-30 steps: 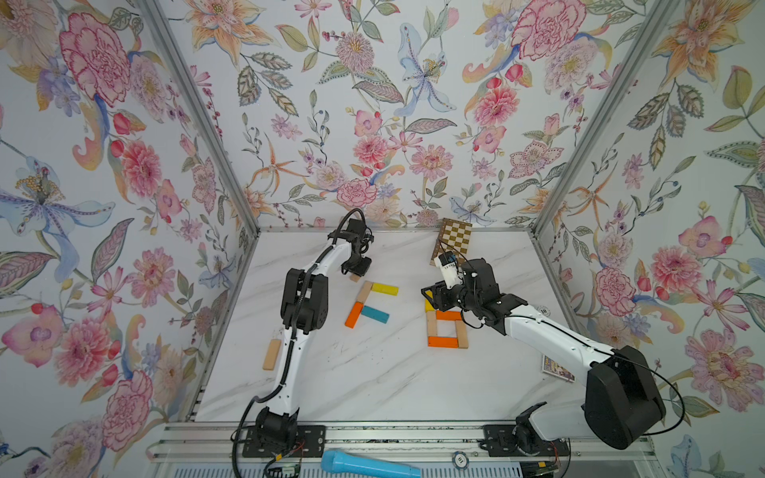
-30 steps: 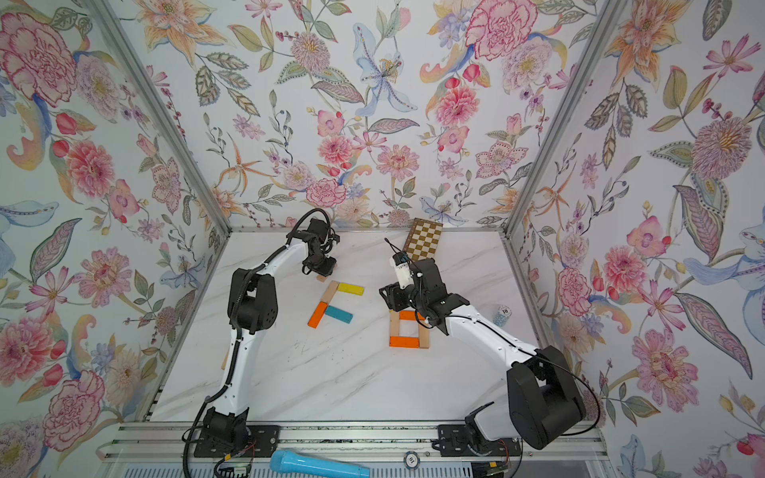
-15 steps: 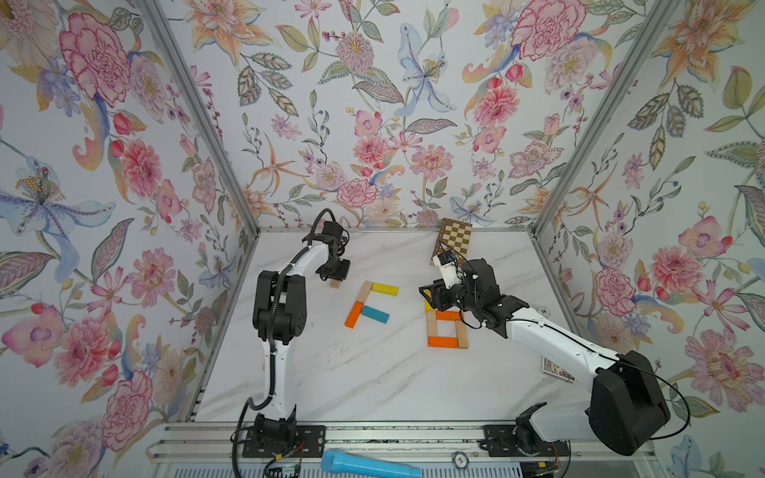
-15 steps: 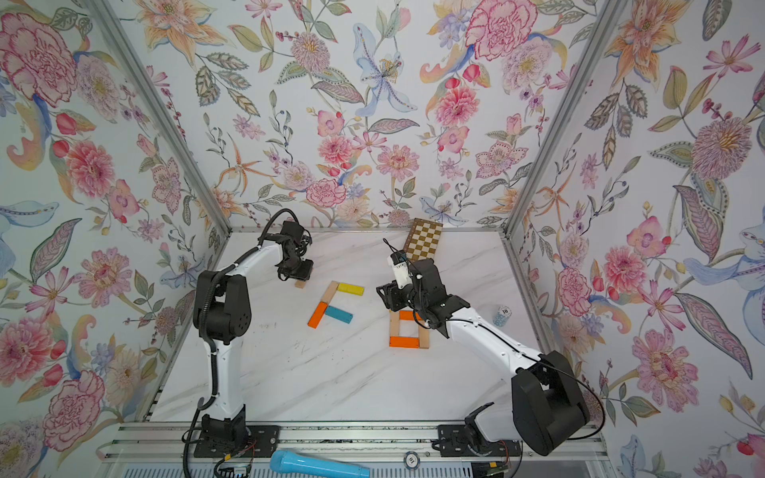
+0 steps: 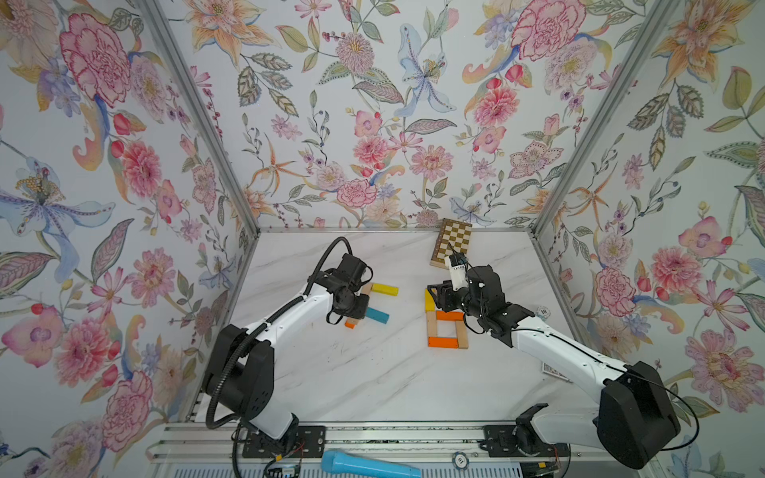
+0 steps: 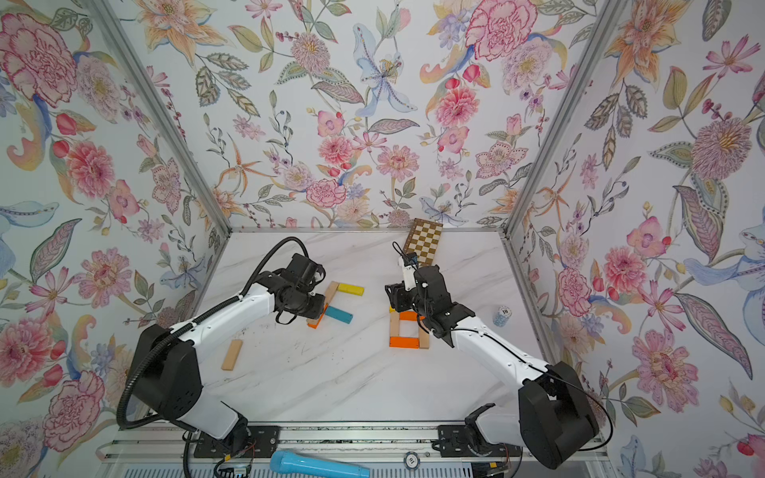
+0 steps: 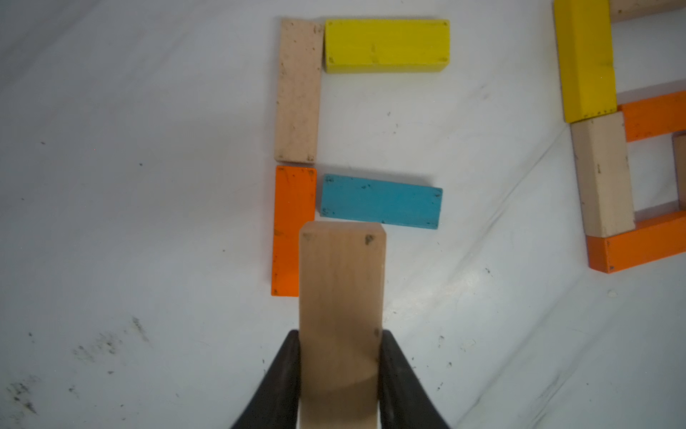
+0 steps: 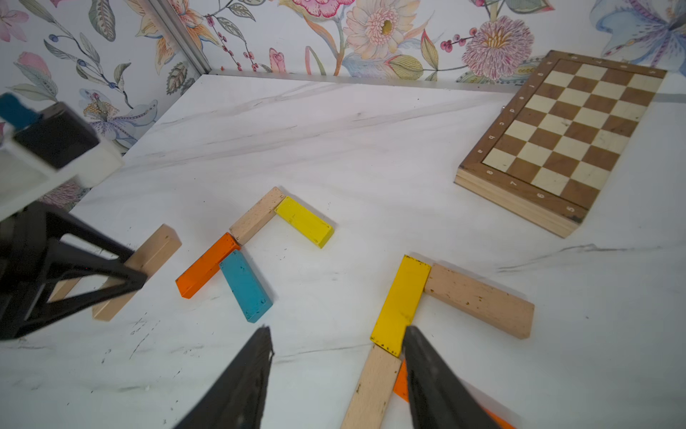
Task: Assemble the number 6 with building blocks
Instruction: Assemble the building block at the center of the board.
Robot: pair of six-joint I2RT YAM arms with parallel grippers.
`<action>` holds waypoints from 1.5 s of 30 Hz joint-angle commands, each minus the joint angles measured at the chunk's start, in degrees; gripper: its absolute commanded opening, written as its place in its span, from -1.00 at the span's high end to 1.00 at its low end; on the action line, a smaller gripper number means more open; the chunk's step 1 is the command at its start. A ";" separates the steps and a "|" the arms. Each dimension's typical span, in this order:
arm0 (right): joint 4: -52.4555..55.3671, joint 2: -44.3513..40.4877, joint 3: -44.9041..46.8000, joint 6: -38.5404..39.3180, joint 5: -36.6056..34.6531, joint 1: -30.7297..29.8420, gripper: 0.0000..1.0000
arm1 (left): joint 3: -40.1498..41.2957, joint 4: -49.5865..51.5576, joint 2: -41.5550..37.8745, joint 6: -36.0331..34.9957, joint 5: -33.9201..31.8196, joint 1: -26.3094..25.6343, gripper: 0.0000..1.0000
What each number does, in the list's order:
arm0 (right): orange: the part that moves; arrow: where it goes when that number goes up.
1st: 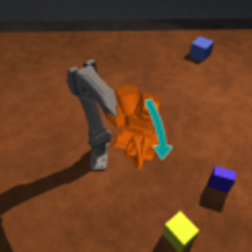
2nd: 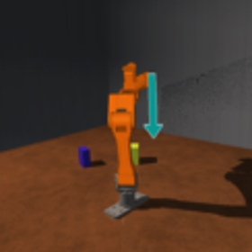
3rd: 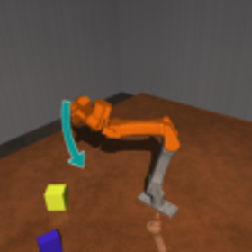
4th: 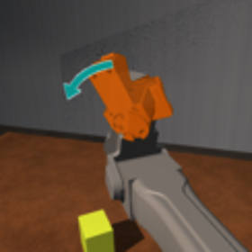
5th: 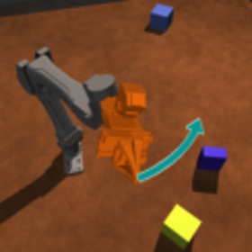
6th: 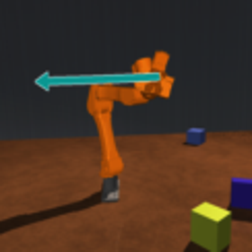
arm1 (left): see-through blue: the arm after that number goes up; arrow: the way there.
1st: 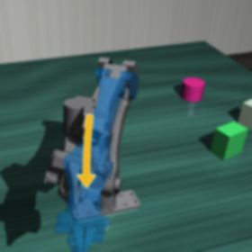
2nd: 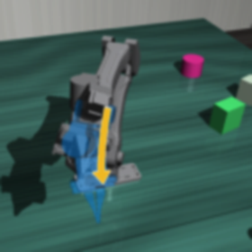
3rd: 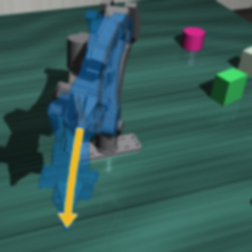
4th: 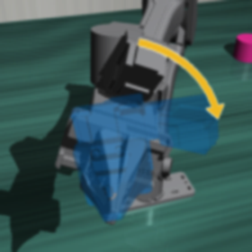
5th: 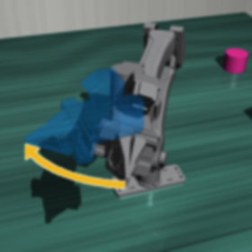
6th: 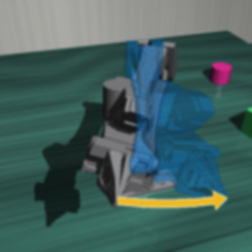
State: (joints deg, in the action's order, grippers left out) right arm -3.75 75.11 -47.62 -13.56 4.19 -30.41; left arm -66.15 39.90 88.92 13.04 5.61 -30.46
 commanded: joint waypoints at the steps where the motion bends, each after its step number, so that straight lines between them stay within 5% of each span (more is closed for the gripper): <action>1: -1.70 -1.09 0.86 -2.26 -2.20 0.53 -0.16 | 5.21 -1.94 -5.34 6.62 -1.64 -3.41 0.40; 12: -1.99 -1.02 1.12 -3.66 -2.30 0.71 -0.17 | 14.47 -9.34 -3.85 11.31 -3.37 -14.26 0.39; 45: -2.28 2.01 0.76 -2.96 -0.66 0.93 -0.17 | 12.18 -15.73 10.48 1.90 -5.94 -12.81 0.36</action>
State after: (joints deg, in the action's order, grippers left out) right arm -5.45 76.36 -46.65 -16.56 2.76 -29.87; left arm -53.87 22.59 97.19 16.10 0.38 -44.21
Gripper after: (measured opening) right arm 0.584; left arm 0.338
